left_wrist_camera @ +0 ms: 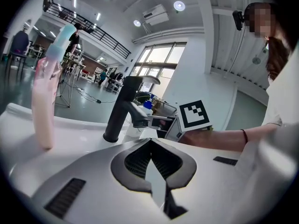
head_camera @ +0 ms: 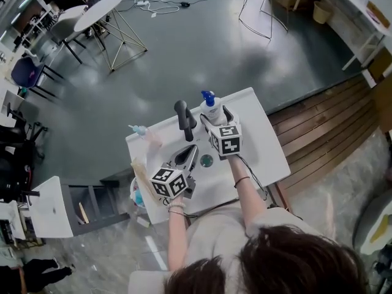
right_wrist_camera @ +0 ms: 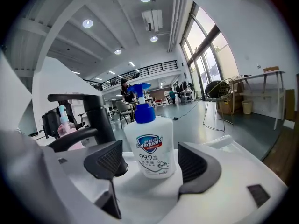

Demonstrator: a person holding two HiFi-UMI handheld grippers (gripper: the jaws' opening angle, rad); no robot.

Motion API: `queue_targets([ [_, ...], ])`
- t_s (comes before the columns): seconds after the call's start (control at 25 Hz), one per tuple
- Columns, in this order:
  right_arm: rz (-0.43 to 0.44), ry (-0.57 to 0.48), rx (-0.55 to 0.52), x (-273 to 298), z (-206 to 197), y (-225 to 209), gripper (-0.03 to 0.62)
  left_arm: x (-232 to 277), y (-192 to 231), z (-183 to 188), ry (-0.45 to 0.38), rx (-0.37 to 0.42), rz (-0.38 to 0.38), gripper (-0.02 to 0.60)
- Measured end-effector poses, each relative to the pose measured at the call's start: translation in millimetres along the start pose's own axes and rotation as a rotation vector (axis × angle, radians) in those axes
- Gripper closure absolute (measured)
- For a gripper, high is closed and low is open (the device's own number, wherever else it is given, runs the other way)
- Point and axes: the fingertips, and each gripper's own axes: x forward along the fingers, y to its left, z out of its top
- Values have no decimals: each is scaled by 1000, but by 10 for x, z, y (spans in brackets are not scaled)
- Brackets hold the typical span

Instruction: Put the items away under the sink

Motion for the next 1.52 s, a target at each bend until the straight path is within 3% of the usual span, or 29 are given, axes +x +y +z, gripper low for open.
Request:
queue_targets([
  [0.8,-74,13,-64,346,-33,-39,224,-11,243,-19,18,-42,21,580],
  [1.24,-80,73,-103,416,-134,-65,226,-61,338,-37,20,-59,42,580],
  [1.52,-80,55,-29,337,-107,-90,229,-90,298,-66,27,-50,47,580],
])
